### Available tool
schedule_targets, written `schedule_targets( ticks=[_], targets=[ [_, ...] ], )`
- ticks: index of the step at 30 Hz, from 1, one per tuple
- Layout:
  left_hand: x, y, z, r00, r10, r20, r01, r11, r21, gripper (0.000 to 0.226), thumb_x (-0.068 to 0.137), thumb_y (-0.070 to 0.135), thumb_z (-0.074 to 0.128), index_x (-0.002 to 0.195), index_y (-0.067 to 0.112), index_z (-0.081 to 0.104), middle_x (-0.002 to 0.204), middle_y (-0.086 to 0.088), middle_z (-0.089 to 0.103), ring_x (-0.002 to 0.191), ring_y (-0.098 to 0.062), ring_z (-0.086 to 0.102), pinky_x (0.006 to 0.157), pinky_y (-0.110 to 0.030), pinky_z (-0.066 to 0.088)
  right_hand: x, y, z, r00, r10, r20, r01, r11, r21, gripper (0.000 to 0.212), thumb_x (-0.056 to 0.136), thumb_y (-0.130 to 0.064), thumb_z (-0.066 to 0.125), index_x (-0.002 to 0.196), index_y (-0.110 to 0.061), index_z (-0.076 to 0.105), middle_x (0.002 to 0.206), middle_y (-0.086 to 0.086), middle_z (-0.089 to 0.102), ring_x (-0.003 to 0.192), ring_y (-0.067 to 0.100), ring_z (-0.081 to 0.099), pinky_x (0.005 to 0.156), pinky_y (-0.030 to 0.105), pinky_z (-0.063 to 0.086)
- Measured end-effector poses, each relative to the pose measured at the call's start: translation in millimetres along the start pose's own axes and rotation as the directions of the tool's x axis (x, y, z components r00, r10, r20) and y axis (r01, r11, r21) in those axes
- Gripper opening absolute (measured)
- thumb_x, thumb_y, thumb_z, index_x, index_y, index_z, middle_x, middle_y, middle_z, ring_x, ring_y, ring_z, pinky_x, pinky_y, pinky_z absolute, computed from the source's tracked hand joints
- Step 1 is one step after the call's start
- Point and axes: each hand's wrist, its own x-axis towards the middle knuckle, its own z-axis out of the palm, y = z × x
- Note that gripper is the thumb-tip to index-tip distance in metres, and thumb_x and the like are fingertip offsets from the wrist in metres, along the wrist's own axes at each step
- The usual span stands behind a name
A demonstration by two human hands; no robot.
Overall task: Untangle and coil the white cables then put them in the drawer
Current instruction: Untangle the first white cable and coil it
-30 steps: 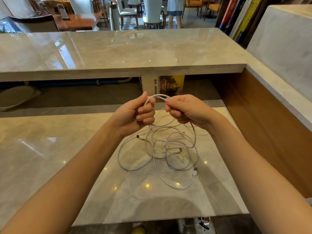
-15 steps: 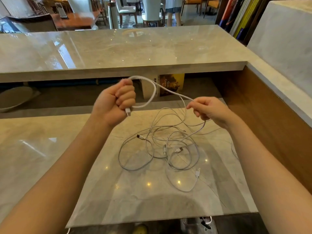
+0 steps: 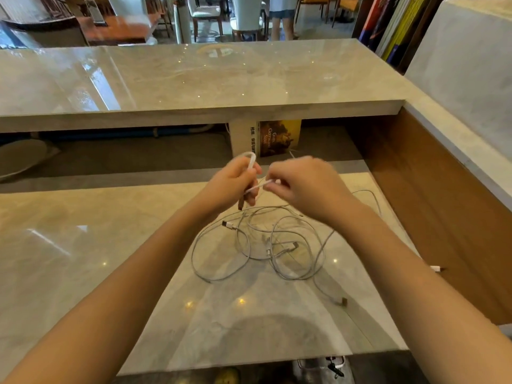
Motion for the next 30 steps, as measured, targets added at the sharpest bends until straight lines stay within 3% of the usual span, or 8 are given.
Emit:
schedule_targets(
  ticks=[3, 8, 11, 14, 16, 20, 24, 30],
  targets=[
    [-6.7, -0.6, -5.4, 0.978, -0.052, 0.203, 0.106, 0.959, -0.263, 0.03, 0.101, 0.027, 0.031, 0.091, 0.011, 0.054, 0.059, 0.003, 0.043, 0.048, -0.009, 0.037, 0.047, -0.021, 0.033, 8.1, 17.2, -17.1, 0.993, 0.105, -0.057, -0.097, 0.987, 0.128, 0.022, 0.088, -0.038, 0.057, 0.093, -0.019, 0.065, 0.077, -0.005, 0.061, 0.067, 0.011, 0.055, 0.058, 0.02, 0.041],
    [-10.4, -0.5, -10.6, 0.901, 0.097, 0.423, 0.291, 0.588, -0.755, 0.038, 0.095, 0.039, 0.031, 0.077, 0.012, 0.051, 0.055, 0.006, 0.032, 0.048, -0.008, 0.014, 0.041, -0.017, 0.018, 23.5, 34.8, -6.3, 0.963, 0.252, 0.096, -0.268, 0.852, 0.45, 0.043, 0.096, -0.043, 0.039, 0.093, -0.013, 0.069, 0.079, -0.001, 0.069, 0.069, 0.015, 0.062, 0.06, 0.024, 0.048],
    [-7.0, -1.4, -11.6, 0.935, 0.088, 0.344, 0.255, 0.508, -0.823, 0.035, 0.095, 0.035, 0.033, 0.072, 0.014, 0.049, 0.052, 0.007, 0.033, 0.047, -0.006, 0.012, 0.041, -0.016, 0.016, 19.1, 25.7, 5.7, 0.932, 0.144, 0.332, -0.358, 0.504, 0.786, 0.047, 0.1, -0.038, 0.031, 0.096, -0.008, 0.068, 0.084, 0.003, 0.072, 0.077, 0.015, 0.066, 0.069, 0.022, 0.054],
    [-4.7, -4.2, -12.5, 0.956, 0.05, 0.29, 0.224, 0.517, -0.826, 0.033, 0.094, 0.035, 0.036, 0.071, 0.015, 0.049, 0.052, 0.007, 0.032, 0.043, -0.005, 0.019, 0.044, -0.017, 0.018, 14.0, 26.4, 8.2, 0.93, 0.027, 0.367, -0.367, 0.143, 0.919, 0.04, 0.101, -0.031, 0.032, 0.089, -0.006, 0.062, 0.06, 0.002, 0.058, 0.061, 0.018, 0.06, 0.076, 0.034, 0.054],
    [-4.2, -5.8, -12.2, 0.949, 0.073, 0.307, 0.233, 0.493, -0.838, 0.034, 0.095, 0.033, 0.036, 0.072, 0.014, 0.052, 0.052, 0.006, 0.034, 0.042, -0.005, 0.028, 0.044, -0.017, 0.026, 14.6, 30.8, 6.4, 0.925, -0.013, 0.38, -0.379, 0.044, 0.924, 0.036, 0.101, -0.027, 0.034, 0.084, -0.007, 0.058, 0.05, -0.004, 0.042, 0.047, 0.012, 0.044, 0.065, 0.03, 0.053],
    [-3.8, -6.1, -11.8, 0.906, 0.183, 0.382, 0.267, 0.453, -0.851, 0.032, 0.095, 0.031, 0.034, 0.08, 0.011, 0.055, 0.055, 0.005, 0.039, 0.046, -0.006, 0.035, 0.05, -0.019, 0.038, 15.9, 40.8, 2.8, 0.904, -0.02, 0.427, -0.425, 0.066, 0.903, 0.034, 0.1, -0.027, 0.037, 0.079, -0.009, 0.057, 0.049, -0.004, 0.037, 0.045, 0.01, 0.036, 0.057, 0.025, 0.047],
    [-0.4, -8.0, -14.0, 0.929, 0.145, 0.339, 0.268, 0.368, -0.891, 0.027, 0.095, 0.027, 0.037, 0.08, 0.013, 0.055, 0.055, 0.007, 0.038, 0.044, -0.004, 0.033, 0.046, -0.015, 0.031, 7.7, 50.9, 4.9, 0.912, 0.055, 0.407, -0.411, 0.122, 0.904, 0.028, 0.099, -0.023, 0.041, 0.095, -0.007, 0.064, 0.071, 0.005, 0.063, 0.066, 0.016, 0.063, 0.068, 0.03, 0.057],
    [4.5, -8.0, -28.3, 0.978, 0.094, 0.188, 0.165, 0.209, -0.964, 0.029, 0.096, 0.026, 0.035, 0.079, 0.012, 0.054, 0.056, 0.007, 0.038, 0.045, -0.004, 0.032, 0.045, -0.015, 0.03, -14.5, 76.3, 35.0, 0.882, 0.386, 0.269, -0.44, 0.474, 0.762, 0.031, 0.099, -0.025, 0.04, 0.09, -0.012, 0.066, 0.058, -0.002, 0.05, 0.047, 0.007, 0.04, 0.044, 0.017, 0.034]
  ],
)
